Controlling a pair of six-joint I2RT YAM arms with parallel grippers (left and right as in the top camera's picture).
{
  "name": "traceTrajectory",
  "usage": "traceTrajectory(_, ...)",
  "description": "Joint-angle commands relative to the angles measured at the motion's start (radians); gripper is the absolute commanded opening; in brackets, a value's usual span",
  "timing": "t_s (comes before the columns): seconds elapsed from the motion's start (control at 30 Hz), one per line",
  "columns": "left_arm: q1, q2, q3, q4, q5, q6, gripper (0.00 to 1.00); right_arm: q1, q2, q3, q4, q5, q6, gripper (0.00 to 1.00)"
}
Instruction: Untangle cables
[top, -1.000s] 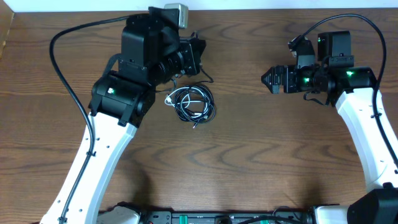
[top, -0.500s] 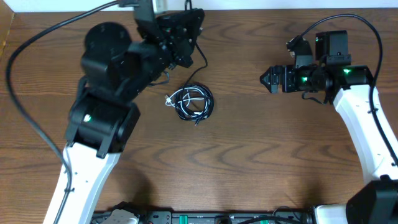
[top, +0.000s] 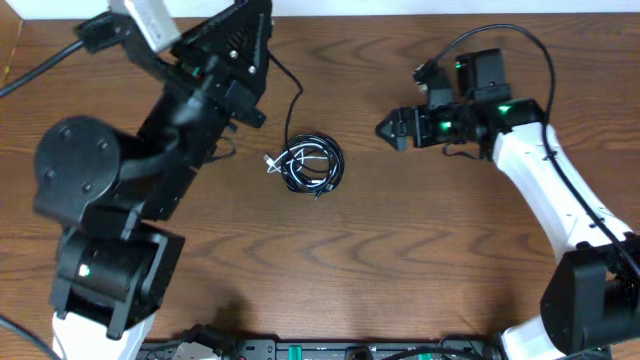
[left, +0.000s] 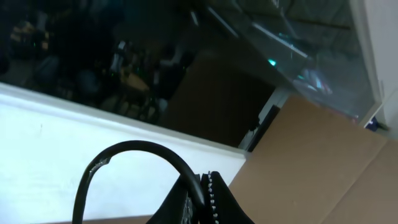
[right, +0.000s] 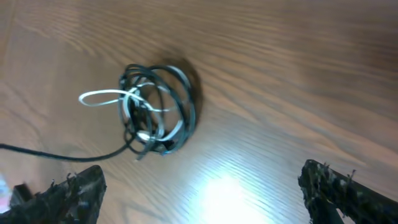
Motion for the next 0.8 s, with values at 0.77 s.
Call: traceTrajectory(0.77, 0.003, -0.025, 0.017, -0.075, -0.029, -0.009, 0.07, 0.207, 0.145, 0.006, 0.180, -0.008, 0.344, 0.77)
